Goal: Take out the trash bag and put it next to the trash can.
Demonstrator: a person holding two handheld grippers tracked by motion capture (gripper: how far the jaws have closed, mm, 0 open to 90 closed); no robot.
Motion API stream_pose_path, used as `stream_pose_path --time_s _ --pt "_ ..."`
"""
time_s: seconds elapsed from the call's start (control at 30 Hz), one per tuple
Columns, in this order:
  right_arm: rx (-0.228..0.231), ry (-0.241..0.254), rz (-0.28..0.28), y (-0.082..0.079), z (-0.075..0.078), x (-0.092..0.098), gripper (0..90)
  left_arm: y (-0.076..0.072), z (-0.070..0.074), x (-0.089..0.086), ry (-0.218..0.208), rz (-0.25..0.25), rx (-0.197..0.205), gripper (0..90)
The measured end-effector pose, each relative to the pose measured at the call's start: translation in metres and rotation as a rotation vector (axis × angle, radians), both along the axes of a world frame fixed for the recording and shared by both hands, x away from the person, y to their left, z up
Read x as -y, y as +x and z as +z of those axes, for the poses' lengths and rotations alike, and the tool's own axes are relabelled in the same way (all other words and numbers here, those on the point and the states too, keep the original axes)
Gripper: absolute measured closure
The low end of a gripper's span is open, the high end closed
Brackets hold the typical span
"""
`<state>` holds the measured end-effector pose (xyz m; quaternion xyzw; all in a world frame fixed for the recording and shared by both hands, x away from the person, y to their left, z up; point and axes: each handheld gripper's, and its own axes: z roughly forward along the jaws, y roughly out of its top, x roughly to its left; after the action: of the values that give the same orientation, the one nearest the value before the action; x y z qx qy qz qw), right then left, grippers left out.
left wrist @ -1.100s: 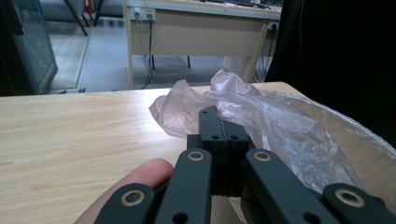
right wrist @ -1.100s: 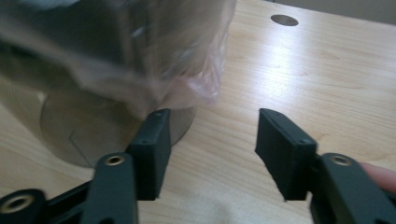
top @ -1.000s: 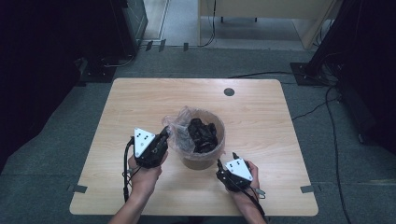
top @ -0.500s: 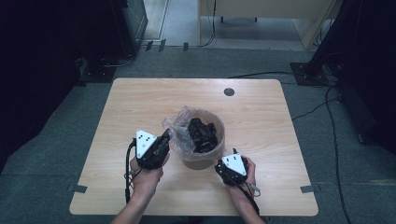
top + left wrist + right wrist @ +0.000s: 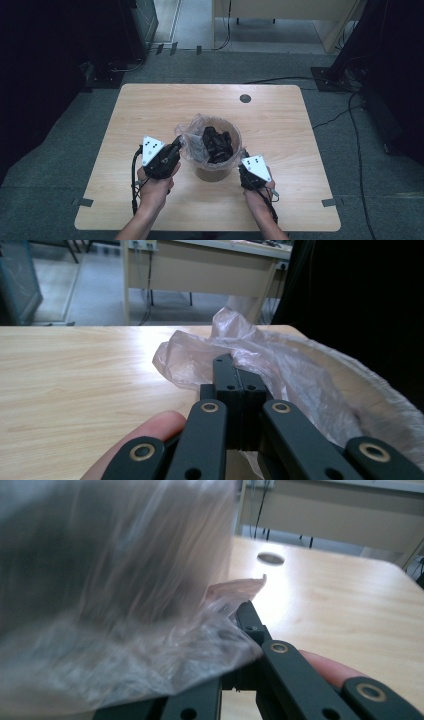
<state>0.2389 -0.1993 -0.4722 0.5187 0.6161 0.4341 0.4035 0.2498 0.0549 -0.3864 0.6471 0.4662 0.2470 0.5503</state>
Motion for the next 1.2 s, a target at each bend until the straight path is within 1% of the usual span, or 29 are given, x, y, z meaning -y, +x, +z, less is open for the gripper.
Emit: stream_pose_path --time_s 0.07,0.17,0.27,0.37,0.5,0.53,0.6,0.67,0.7,0.73,0.77,0.8,0.83,0.87,0.9,0.93,0.97,1.0,1.03,1.07,1.1,1.2 --pt "0.021 0.017 -0.006 0.003 0.011 0.004 90.0 0.000 0.006 0.003 -0.007 -0.019 0.005 90.0" --pt "0.062 0.024 -0.014 0.006 0.032 0.008 90.0 0.000 0.015 0.009 -0.005 -0.050 0.014 90.0" --pt "0.100 0.007 -0.007 0.011 0.055 0.009 90.0 0.001 0.022 0.016 0.002 -0.068 0.030 90.0" --pt "0.113 -0.004 0.018 0.018 0.076 0.008 90.0 0.006 0.029 0.019 0.008 -0.078 0.036 90.0" --pt "0.123 0.007 0.090 0.029 0.100 0.002 90.0 0.015 0.041 0.024 0.017 -0.101 0.038 90.0" --pt "0.125 0.017 0.110 0.032 0.105 0.000 90.0 0.016 0.045 0.026 0.018 -0.113 0.040 90.0" --pt "0.146 0.027 0.144 0.038 0.117 -0.006 90.0 0.016 0.053 0.032 0.016 -0.143 0.057 90.0" --pt "0.187 0.033 0.180 0.040 0.130 -0.012 90.0 0.013 0.062 0.035 -0.011 -0.184 0.069 90.0" --pt "0.204 0.045 0.197 0.039 0.136 -0.013 90.0 0.012 0.066 0.034 -0.027 -0.205 0.074 90.0" --pt "0.220 0.061 0.214 0.037 0.141 -0.013 90.0 0.012 0.069 0.031 -0.041 -0.212 0.079 90.0" --pt "0.225 0.070 0.224 0.036 0.145 -0.011 88.5 0.012 0.069 0.028 -0.048 -0.216 0.078 90.0" --pt "0.223 0.075 0.233 0.035 0.146 -0.008 84.6 0.014 0.067 0.024 -0.045 -0.229 0.065 90.0" --pt "0.191 0.077 0.243 0.034 0.145 -0.002 78.3 0.015 0.063 0.020 -0.042 -0.237 0.057 88.1" --pt "0.164 0.071 0.247 0.035 0.142 0.003 74.3 0.017 0.058 0.017 -0.038 -0.238 0.047 83.4" --pt "0.132 0.065 0.246 0.035 0.136 0.009 69.3 0.017 0.054 0.014 -0.039 -0.240 0.039 79.8" --pt "0.116 0.066 0.247 0.035 0.131 0.013 64.2 0.018 0.050 0.012 -0.047 -0.243 0.025 79.7" --pt "0.094 0.070 0.244 0.034 0.126 0.017 57.7 0.018 0.045 0.010 -0.045 -0.246 0.019 79.0" --pt "0.068 0.074 0.239 0.032 0.120 0.021 54.5 0.018 0.042 0.009 -0.046 -0.246 0.014 78.6" --pt "0.051 0.067 0.231 0.030 0.114 0.024 50.2 0.017 0.039 0.008 -0.046 -0.246 0.011 78.6" --pt "0.044 0.059 0.216 0.028 0.109 0.027 46.1 0.017 0.037 0.007 -0.045 -0.249 0.008 78.6" --pt "0.040 0.059 0.206 0.024 0.105 0.030 44.3 0.016 0.035 0.006 -0.042 -0.249 0.006 78.0" --pt "0.025 0.074 0.189 0.017 0.095 0.041 41.1 0.016 0.032 0.006 -0.038 -0.252 0.004 76.9"
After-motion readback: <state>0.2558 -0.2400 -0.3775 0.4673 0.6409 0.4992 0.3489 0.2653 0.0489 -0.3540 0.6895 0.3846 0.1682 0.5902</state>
